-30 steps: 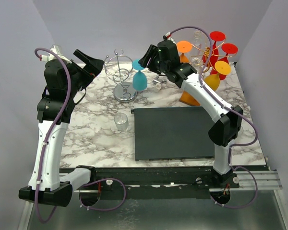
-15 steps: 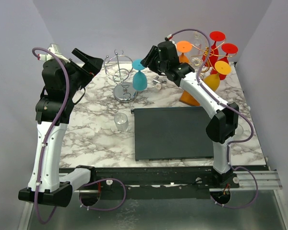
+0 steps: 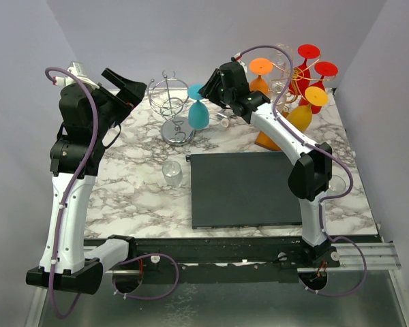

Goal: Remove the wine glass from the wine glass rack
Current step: Pick up the wine glass from the wine rack.

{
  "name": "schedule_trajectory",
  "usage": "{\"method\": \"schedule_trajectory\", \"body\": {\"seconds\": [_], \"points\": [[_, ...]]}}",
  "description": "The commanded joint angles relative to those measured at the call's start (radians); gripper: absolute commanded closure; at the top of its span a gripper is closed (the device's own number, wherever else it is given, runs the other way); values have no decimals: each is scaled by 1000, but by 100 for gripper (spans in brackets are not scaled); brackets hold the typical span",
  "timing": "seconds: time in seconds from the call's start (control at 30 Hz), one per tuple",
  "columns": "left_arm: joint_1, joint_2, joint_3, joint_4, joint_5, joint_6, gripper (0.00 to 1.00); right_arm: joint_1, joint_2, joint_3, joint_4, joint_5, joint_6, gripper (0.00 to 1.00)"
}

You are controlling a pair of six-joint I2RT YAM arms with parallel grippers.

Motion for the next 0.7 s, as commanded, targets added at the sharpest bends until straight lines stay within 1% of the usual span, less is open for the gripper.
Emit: {"method": "schedule_trajectory", "body": {"seconds": [0.0,0.17,0.33,0.67], "points": [[0,-3,34,-1,6,20,1,-5,25,-4,56,35,23,54],[-1,0,48,-6,-1,27,1,-5,52,31,43,37,32,57],[0,-1,54,-7,-5,32,1,-4,63,42,41,33,37,64],[1,-2,49,-8,-9,32,1,-5,39,27,42,55,44,84]]}}
